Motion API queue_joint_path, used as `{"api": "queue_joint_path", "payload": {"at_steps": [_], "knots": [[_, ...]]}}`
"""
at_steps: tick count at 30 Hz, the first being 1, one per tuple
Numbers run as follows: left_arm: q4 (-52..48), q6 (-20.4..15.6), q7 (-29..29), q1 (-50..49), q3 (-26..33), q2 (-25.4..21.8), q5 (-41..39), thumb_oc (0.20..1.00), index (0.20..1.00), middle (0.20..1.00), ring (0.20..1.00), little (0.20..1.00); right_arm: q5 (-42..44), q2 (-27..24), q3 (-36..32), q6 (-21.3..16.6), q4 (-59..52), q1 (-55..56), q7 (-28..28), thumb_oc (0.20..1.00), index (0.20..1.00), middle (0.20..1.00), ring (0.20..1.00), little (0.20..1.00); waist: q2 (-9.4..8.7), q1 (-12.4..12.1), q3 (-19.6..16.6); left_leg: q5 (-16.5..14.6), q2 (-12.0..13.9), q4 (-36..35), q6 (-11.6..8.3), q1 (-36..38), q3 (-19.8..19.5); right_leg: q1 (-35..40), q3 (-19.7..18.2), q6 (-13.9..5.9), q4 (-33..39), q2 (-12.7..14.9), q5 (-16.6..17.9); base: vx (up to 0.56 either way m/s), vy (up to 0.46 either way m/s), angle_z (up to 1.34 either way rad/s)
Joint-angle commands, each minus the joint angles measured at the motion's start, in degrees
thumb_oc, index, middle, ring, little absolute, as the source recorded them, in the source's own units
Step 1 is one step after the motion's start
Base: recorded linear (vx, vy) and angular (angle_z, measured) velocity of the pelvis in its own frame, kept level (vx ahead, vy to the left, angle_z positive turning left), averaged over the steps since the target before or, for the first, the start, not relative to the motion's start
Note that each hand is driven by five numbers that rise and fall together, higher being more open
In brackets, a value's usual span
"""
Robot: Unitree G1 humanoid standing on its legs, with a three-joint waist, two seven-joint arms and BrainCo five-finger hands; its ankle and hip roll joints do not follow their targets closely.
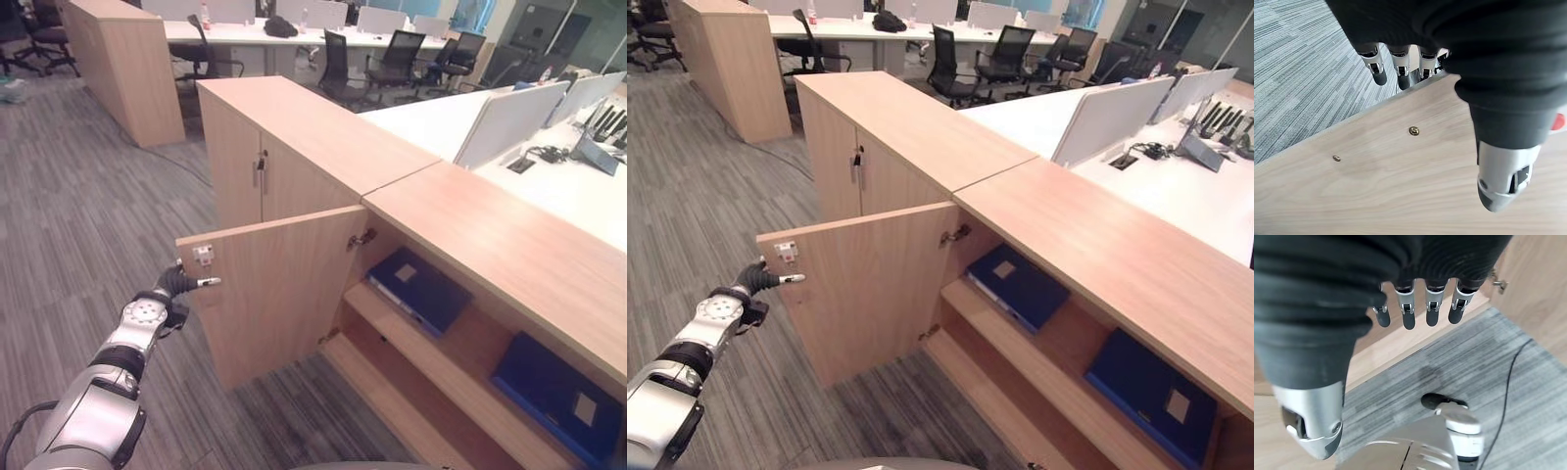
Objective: Put the empty folder in the office cabinet
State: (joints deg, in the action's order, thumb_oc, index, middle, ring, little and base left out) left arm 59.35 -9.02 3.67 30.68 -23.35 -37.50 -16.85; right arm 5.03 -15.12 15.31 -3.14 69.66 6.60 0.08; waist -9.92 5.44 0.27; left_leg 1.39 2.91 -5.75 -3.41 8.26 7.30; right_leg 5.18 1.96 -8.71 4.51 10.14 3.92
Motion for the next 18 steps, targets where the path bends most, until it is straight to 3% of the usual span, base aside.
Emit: {"api": "queue_joint_path", "payload": {"at_steps": [1,8,14,18], "knots": [[-4.33,-4.07,2.44,7.89,-1.46,4.21,2.35,1.000,1.000,1.000,1.000,1.000,-1.17,-2.52,2.01,-0.77,-0.13,-3.08,0.13,1.000,1.000,1.000,1.000,1.000,3.07,0.59,1.70,-7.14,-0.56,0.75,1.01,2.04,-3.06,-1.35,1.57,-4.41,-2.62,-0.19,-0.98,-0.02,0.011,0.12],[-20.02,-4.75,4.70,-2.29,-2.60,5.15,-1.23,1.000,1.000,1.000,1.000,1.000,-0.56,-1.55,0.61,-0.74,-0.76,-2.93,0.07,1.000,1.000,1.000,1.000,1.000,3.61,-1.54,2.60,-6.49,-1.03,0.75,1.27,0.55,-4.77,-1.23,3.23,-4.18,-2.54,0.37,-0.96,-0.03,0.006,0.12],[-37.40,-4.13,11.99,-17.62,-3.65,-1.78,-3.48,1.000,1.000,1.000,1.000,1.000,1.06,-0.56,-2.27,-0.52,0.15,-2.96,0.84,1.000,1.000,1.000,1.000,1.000,4.78,-3.93,3.15,-6.24,-1.59,0.75,1.52,-0.13,-6.37,-0.79,4.67,-3.87,-2.60,0.89,-1.30,-0.01,-0.003,0.10],[-43.06,-3.27,15.44,-24.79,-2.55,-3.29,-7.20,1.000,1.000,1.000,1.000,1.000,2.14,-0.13,-3.21,-0.70,0.64,-3.62,0.80,1.000,1.000,1.000,1.000,1.000,5.56,-5.18,3.43,-5.90,-1.82,0.75,1.63,-0.57,-7.27,-0.73,5.47,-3.71,-2.86,1.18,-1.50,-0.02,0.004,0.12]]}}
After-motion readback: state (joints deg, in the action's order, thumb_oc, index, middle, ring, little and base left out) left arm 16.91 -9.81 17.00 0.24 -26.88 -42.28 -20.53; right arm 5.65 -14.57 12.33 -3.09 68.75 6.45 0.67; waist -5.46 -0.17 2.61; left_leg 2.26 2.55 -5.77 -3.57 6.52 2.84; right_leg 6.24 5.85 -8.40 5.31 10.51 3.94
